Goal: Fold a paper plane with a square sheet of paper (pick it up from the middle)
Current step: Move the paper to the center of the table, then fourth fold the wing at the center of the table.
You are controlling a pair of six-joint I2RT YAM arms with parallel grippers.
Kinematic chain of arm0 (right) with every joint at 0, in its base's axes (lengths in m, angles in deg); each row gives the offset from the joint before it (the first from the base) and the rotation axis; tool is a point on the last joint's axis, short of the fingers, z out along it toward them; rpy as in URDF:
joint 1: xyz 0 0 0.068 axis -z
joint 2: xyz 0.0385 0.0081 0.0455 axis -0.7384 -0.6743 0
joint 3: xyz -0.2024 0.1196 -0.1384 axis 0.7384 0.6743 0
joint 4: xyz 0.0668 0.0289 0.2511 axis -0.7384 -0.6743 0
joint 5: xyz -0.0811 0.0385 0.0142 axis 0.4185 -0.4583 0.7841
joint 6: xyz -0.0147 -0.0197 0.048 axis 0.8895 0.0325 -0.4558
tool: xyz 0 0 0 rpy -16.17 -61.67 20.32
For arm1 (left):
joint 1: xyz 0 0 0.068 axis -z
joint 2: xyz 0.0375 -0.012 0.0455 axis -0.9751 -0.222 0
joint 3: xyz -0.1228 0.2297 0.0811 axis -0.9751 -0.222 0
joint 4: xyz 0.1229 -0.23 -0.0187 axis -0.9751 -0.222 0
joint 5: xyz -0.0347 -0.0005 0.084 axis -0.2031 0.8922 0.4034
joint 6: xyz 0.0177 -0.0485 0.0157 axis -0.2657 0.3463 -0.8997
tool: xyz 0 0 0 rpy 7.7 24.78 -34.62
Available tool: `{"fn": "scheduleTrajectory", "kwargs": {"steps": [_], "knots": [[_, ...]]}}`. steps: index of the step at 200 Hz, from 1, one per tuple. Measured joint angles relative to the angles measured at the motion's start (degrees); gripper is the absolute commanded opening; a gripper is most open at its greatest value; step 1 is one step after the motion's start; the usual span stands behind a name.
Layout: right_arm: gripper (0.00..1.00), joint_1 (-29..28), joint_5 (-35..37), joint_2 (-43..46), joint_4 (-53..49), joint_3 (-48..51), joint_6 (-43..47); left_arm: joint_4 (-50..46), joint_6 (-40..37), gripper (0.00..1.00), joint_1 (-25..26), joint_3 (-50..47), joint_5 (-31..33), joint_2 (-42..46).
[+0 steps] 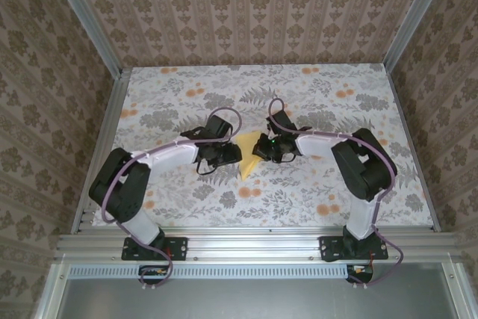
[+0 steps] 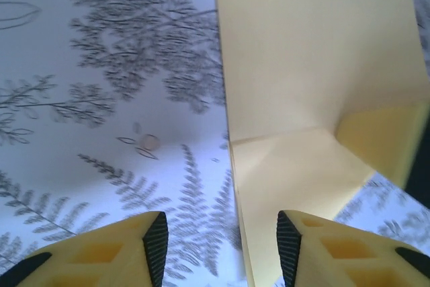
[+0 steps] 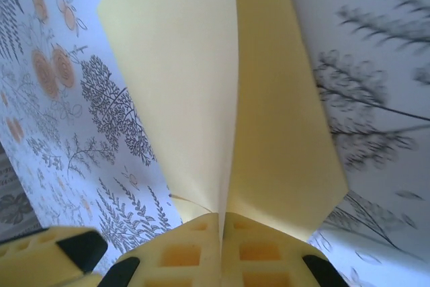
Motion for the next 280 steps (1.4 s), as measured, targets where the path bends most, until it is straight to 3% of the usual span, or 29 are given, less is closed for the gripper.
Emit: {"fn": "scheduleTrajectory", "kwargs": {"steps": [81, 102, 136, 184, 236, 280], "knots": [[0.0, -1.18, 11.5, 4.66, -10.91, 1.18, -2.82, 6.67, -3.02, 0.75, 6.29, -5.22, 3.04, 5.27], [0.0, -2.12, 13.38, 4.66, -13.81, 0.39, -3.96, 11.78, -3.85, 0.71, 6.49, -8.52, 2.05, 5.97], [0.0, -3.28, 15.82, 4.63, -17.03, -1.68, -6.69, 20.28, -5.6, 0.56, 6.49, -11.37, -2.23, 5.95], [0.0, -4.09, 18.73, 4.39, -20.5, -3.26, -11.85, 31.08, -11.19, 0.45, 6.49, -16.11, -6.36, 5.95], [0.0, -4.28, 19.58, 2.73, -23.06, -3.98, -17.75, 40.46, -14.56, 0.42, 6.71, -19.67, -7.58, 3.19], [0.0, -4.26, 19.78, 2.4, -23.67, -4.94, -21.07, 42.91, -17.07, 0.4, 7.63, -19.74, -7.61, 0.81]]}}
